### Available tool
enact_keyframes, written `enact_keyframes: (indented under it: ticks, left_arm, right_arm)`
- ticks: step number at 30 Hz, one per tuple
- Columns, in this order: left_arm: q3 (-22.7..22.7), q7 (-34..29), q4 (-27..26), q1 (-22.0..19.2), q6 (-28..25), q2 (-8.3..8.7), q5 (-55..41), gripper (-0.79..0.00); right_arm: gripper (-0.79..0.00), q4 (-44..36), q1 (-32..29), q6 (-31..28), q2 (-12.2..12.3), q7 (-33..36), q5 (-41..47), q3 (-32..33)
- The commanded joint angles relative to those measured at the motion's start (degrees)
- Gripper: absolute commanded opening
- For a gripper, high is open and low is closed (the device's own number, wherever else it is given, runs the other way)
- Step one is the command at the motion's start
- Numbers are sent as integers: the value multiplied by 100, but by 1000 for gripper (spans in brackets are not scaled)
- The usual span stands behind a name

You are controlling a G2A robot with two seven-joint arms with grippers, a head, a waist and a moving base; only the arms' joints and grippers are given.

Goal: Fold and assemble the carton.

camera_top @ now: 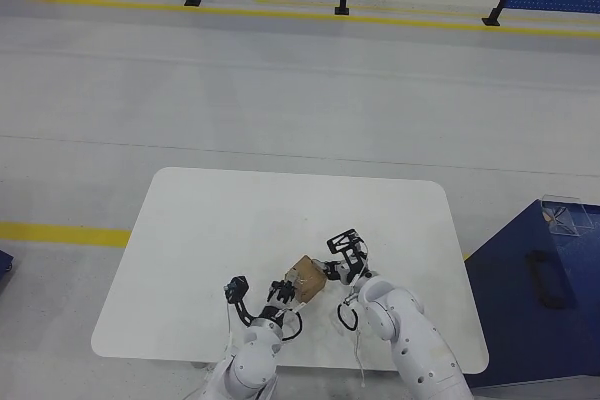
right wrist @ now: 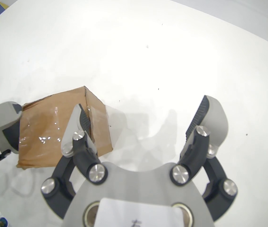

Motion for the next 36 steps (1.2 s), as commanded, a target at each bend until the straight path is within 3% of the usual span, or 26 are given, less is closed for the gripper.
enact_keyframes:
  ticks: [1,3,4,5,12,14,17,23,26,36]
  left_arm:
    - [-21,58,-211,144,-296,57,491,-351]
    - [-25,149,-364,252,-607,125,1182,-311]
    - [3,211,-390,293,-778,169,1736,-111]
    - [8,246,-392,309,-817,183,1909,0]
    - [8,246,-392,309,-817,183,1909,0]
    - [6,0,-353,270,-977,207,1992,0]
    - [72,102,-177,149,-1037,307,3561,0]
    - [143,107,40,113,-1808,553,6139,0]
    - [75,314,83,145,-1845,621,6678,0]
    - [142,309,709,-184,-1212,645,7538,0]
  right_arm:
    - [0,-102,-60,-39,20,-23,28,73]
    - [0,-203,-114,-51,43,-18,30,158]
    - [0,-239,-137,-48,52,-1,29,187]
    - [0,-267,-152,-34,58,10,27,212]
    - [0,24,52,230,24,162,-118,22]
    - [0,220,185,383,-13,137,-208,-130]
    - [0,558,408,500,-74,63,-222,-329]
    - [0,1062,832,488,-191,-66,-296,-725]
    - [0,1215,977,435,-239,-176,-386,-906]
    - [0,1589,1135,580,-327,-613,-453,-1089]
